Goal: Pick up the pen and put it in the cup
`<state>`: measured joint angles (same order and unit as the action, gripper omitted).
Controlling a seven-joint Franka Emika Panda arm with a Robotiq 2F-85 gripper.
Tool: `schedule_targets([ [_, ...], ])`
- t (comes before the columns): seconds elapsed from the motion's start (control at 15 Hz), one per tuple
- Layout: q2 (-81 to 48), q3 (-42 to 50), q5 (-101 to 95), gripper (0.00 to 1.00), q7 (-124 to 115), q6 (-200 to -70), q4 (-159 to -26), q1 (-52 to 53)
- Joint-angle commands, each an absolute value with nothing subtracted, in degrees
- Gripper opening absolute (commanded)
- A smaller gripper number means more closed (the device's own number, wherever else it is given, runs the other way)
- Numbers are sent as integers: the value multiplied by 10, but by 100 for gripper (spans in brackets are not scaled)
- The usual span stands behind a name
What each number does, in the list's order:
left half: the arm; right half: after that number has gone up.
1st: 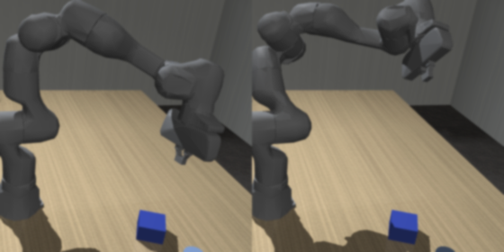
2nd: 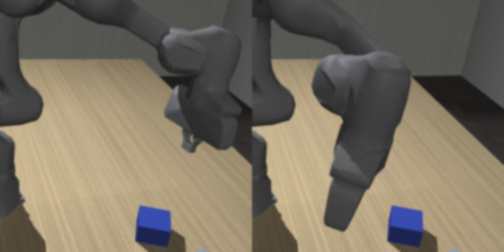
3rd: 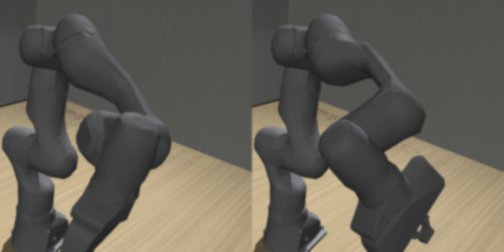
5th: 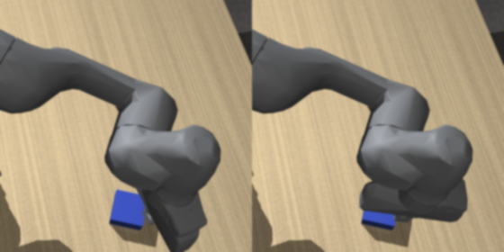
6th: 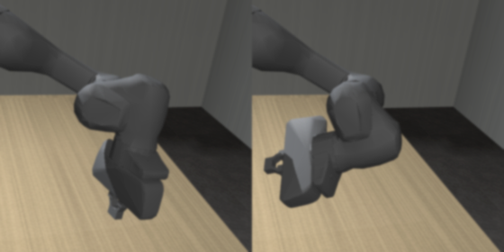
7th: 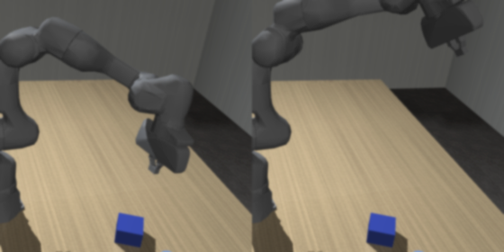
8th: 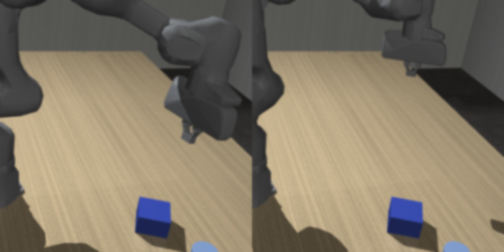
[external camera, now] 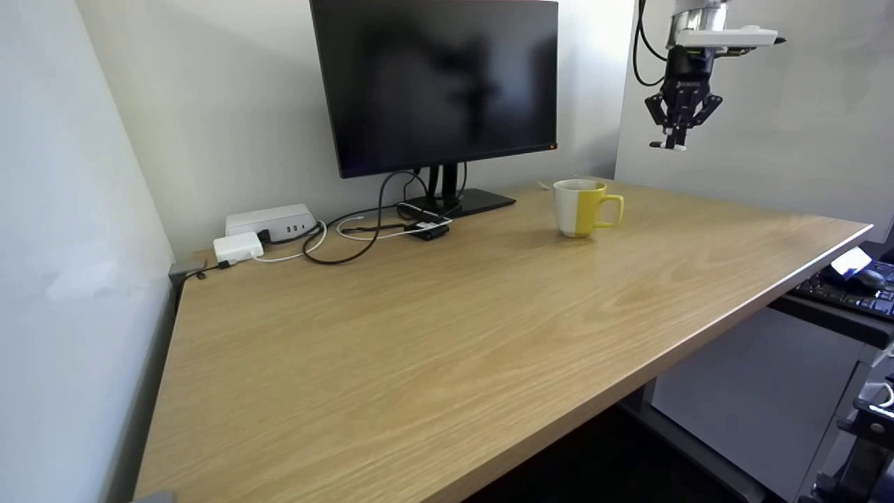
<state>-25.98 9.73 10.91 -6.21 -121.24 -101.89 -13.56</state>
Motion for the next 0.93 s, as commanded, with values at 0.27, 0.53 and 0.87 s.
schedule_targets([
  [0.27, -264, 76, 200, 3, -47, -998, -918, -155],
  [0.53, -287, 70, 273, 3, -60, -897, -859, -164],
  [0.87, -337, 64, 361, 3, -72, -808, -798, -186],
])
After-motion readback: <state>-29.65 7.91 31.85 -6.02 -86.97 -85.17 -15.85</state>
